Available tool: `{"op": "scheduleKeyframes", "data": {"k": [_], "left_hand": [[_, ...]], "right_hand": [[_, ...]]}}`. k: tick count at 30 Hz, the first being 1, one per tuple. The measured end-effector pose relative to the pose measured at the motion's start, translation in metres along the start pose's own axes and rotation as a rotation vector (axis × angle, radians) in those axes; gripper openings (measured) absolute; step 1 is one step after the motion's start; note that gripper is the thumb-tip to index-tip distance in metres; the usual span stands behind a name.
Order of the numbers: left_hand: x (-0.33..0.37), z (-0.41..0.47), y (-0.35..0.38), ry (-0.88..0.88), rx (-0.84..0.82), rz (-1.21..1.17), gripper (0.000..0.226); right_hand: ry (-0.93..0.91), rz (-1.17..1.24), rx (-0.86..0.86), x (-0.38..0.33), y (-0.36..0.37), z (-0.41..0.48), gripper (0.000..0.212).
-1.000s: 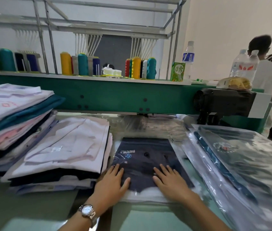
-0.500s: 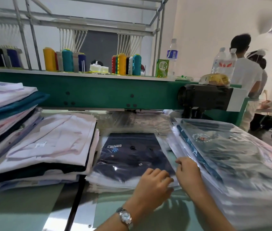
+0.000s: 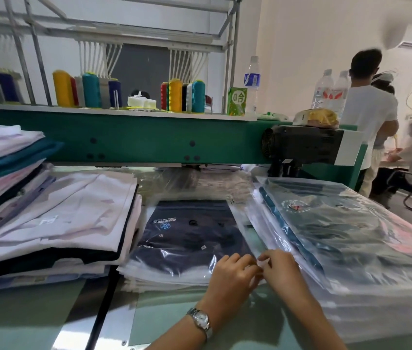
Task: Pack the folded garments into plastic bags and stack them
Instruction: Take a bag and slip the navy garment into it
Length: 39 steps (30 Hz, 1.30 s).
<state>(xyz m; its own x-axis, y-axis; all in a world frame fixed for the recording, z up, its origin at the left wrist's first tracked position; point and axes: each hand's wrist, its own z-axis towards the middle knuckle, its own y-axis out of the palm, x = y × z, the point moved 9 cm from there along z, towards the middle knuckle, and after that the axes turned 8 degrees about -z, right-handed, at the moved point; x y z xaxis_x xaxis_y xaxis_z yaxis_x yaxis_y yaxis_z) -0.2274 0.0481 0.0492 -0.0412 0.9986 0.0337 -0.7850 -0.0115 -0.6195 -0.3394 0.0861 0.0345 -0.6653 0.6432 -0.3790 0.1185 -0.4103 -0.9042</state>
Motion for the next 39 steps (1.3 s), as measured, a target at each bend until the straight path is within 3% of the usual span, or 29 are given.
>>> {"op": "scheduleKeyframes", "data": {"k": [6, 15, 26, 39], "left_hand": [[0.004, 0.001, -0.007, 0.050, 0.044, 0.008, 0.008], [0.003, 0.000, -0.014, 0.073, 0.031, 0.035, 0.017], [-0.022, -0.026, -0.041, 0.094, 0.003, 0.129, 0.024], [-0.110, -0.111, -0.161, 0.020, -0.029, 0.273, 0.011]], "right_hand": [[0.027, 0.079, -0.010, 0.001, -0.001, -0.001, 0.027], [0.057, 0.250, -0.105, 0.001, 0.008, -0.001, 0.017], [0.006, -0.084, -0.092, -0.007, 0.000, -0.004, 0.024], [0.009, -0.251, -0.144, -0.011, 0.005, -0.004, 0.048]]}}
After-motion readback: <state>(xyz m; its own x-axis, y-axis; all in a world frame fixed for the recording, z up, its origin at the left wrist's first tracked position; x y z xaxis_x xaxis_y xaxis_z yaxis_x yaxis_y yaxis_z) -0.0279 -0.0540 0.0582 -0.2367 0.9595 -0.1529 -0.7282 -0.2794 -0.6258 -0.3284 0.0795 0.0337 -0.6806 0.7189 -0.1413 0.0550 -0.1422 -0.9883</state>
